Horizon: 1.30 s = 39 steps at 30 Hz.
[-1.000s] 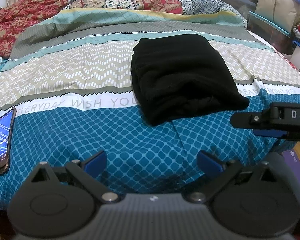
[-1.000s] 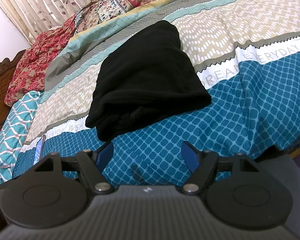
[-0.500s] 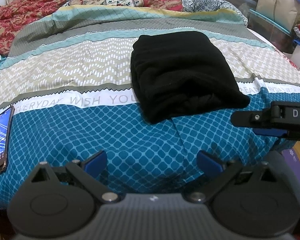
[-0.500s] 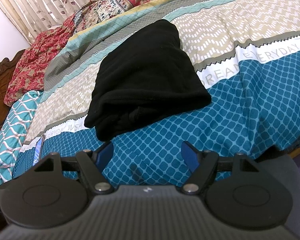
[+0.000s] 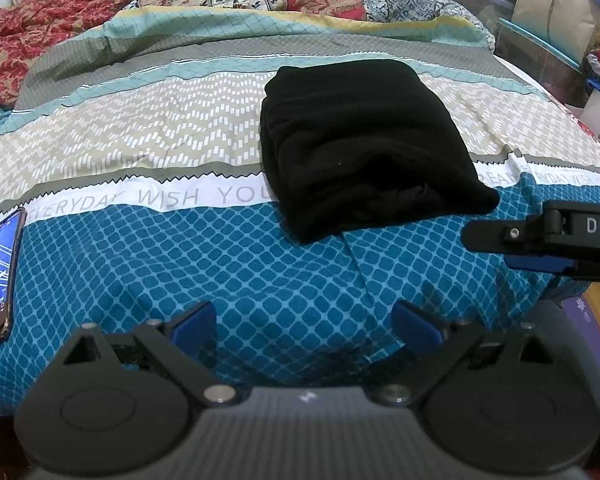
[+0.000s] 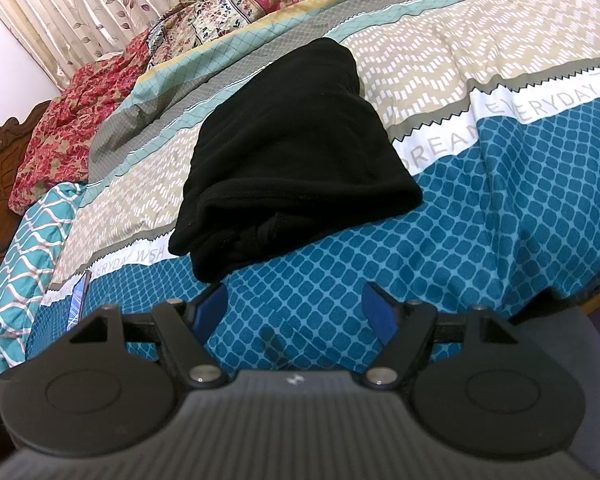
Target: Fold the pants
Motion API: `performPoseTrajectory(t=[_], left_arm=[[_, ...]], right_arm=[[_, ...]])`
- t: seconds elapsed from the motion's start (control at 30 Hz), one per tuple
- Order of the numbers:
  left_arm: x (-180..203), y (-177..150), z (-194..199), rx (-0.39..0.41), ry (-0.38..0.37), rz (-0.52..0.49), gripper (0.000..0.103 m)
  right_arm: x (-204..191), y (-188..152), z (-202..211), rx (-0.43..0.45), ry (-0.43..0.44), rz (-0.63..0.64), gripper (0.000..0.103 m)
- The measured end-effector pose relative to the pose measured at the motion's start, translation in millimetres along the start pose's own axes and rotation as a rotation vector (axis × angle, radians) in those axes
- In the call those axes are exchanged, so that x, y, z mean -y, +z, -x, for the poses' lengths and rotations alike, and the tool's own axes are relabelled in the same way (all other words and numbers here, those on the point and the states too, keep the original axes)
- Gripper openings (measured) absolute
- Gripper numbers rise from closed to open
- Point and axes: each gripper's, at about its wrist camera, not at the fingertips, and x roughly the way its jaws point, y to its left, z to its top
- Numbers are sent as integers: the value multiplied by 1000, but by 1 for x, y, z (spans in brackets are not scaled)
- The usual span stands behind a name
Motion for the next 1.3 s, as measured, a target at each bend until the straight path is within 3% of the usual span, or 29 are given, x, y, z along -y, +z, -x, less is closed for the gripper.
performPoseTrajectory(t=[1.3], left_arm=[[-2,-1,-4,-19,-10,10,95]], right_arm=[[-1,-1,-1,-3,2,-1,75]])
